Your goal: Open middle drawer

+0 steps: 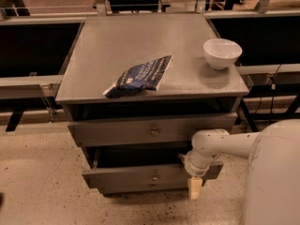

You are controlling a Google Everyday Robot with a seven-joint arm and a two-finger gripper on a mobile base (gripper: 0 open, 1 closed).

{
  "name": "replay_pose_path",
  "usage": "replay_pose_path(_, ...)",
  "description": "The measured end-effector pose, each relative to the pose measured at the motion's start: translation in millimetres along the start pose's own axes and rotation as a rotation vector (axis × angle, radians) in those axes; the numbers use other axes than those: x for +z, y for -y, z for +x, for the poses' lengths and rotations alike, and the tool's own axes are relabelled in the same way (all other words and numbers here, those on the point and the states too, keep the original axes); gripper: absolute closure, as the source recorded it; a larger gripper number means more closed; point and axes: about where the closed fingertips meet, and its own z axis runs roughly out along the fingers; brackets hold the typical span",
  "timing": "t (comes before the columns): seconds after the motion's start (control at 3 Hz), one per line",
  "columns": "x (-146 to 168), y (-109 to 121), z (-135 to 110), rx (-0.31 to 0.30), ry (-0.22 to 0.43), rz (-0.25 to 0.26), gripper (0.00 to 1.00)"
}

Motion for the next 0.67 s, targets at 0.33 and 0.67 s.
replay_pose_path(0.33,0.8,-0.8,-1.0,0.006,-0.006,-0.011,0.17)
replay_pose_path(0.67,0.1,-2.2,-2.2,0.007,0.013,-0.017,0.40)
